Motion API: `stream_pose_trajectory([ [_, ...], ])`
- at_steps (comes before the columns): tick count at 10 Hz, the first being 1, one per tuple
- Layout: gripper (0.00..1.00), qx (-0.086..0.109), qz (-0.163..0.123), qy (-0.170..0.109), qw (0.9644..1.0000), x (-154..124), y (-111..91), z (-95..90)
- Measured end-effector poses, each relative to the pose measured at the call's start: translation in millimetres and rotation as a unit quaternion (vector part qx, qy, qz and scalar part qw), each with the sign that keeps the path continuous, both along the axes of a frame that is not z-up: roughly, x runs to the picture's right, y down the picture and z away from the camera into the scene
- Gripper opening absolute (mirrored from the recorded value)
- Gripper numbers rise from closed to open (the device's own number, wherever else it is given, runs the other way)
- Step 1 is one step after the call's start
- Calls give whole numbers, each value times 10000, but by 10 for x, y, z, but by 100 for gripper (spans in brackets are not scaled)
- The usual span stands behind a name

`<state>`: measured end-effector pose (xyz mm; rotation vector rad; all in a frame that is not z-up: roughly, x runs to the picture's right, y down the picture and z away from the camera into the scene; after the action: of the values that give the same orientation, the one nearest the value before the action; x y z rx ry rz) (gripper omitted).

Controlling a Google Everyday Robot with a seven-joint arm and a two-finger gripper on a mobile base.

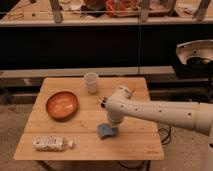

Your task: Wipe the white sponge on the table

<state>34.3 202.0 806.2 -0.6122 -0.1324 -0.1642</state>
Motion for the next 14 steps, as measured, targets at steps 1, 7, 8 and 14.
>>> stream_pose_trajectory([
  [1,3,2,-13,-5,10000,-64,-25,28],
  [7,3,-54,-290,-76,9995,-466,-68,152],
  [8,3,-62,-354,-128,9993,-524,-41,144],
  [14,3,-76,-934,-634,9936,-992,288,-107],
])
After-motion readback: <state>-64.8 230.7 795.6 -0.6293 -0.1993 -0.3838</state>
